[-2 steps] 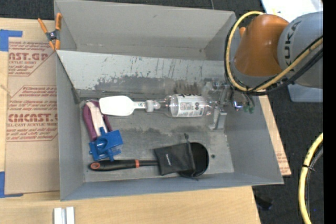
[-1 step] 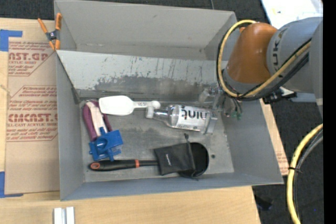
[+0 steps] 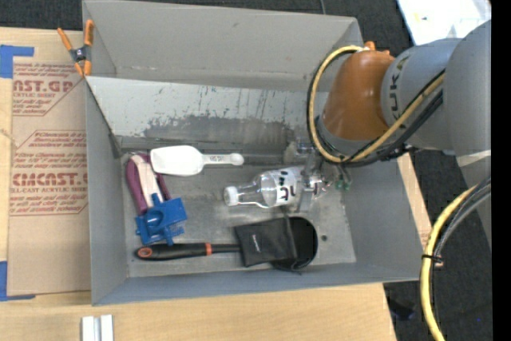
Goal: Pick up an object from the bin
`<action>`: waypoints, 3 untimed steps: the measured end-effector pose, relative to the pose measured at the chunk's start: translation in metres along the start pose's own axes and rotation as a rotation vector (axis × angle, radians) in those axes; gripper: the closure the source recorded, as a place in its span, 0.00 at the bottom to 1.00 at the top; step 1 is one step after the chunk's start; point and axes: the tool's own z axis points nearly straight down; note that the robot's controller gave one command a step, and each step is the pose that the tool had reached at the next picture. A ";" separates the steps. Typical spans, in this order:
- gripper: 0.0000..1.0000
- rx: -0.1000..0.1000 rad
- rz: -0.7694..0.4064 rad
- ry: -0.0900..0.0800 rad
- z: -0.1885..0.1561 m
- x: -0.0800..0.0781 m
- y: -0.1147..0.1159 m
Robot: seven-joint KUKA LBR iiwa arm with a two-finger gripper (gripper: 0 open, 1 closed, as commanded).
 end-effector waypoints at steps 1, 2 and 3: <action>1.00 0.002 0.015 0.003 -0.002 0.007 -0.003; 1.00 0.002 0.015 0.003 -0.002 0.007 -0.003; 1.00 0.002 0.015 0.003 -0.009 0.007 -0.003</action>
Offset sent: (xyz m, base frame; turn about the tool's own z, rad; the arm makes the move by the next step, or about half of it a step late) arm 0.0000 0.0000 0.0000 0.0000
